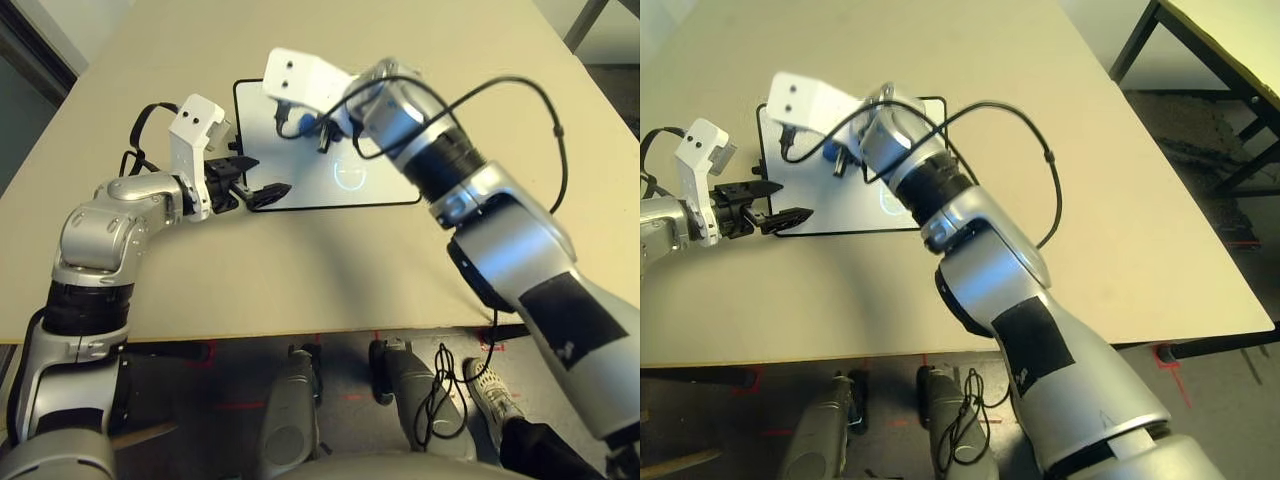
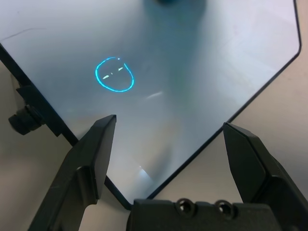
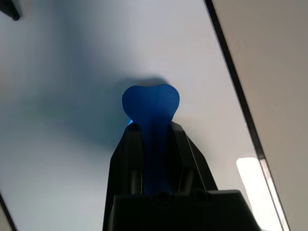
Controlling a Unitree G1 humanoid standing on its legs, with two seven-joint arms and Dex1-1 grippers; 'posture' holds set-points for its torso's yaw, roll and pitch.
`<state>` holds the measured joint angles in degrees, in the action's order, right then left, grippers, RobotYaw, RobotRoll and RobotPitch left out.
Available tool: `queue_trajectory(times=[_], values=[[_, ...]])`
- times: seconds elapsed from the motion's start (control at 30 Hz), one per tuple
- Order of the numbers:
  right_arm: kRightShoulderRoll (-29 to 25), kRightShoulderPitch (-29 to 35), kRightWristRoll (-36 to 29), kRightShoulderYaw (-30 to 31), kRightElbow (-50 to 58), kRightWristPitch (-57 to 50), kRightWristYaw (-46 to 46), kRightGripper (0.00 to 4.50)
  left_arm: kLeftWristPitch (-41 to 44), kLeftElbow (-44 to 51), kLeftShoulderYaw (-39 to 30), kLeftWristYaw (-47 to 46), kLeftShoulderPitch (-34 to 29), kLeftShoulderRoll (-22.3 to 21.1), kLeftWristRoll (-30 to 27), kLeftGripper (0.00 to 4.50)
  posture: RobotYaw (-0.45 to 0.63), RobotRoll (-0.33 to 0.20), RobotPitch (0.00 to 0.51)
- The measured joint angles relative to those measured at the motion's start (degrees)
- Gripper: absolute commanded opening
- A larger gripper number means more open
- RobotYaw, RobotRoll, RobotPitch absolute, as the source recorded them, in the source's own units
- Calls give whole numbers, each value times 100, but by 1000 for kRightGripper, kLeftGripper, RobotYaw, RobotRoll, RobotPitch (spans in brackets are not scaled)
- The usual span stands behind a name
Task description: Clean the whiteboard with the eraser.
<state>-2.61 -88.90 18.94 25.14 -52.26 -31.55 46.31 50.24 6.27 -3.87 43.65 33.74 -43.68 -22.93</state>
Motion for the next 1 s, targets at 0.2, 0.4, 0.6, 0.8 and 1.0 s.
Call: queue_trajectory(times=[0.2, 0.4, 0.6, 0.8, 1.0], values=[[-170, 615, 151, 287, 1036, -333, 467, 569, -5, -21, 13, 6, 5, 4, 0, 4500, 28, 0, 254], [-344, 1302, 242, 784, 2136, -912, 994, 569, -6, -31, 22, 38, 6, 2, -1, 4500, 27, 0, 257], [-384, 1029, 213, 727, 1719, -809, 894, 569, -6, -55, 24, 72, 7, -2, 1, 4500, 25, 0, 256], [-331, 412, 143, 310, 755, -420, 367, 569, -6, -58, 27, 83, 8, -2, 3, 4500, 21, 0, 254], [-279, 556, 175, 295, 961, -417, 437, 568, -6, -58, 30, 83, 9, 3, 3, 4500, 21, 0, 254]])
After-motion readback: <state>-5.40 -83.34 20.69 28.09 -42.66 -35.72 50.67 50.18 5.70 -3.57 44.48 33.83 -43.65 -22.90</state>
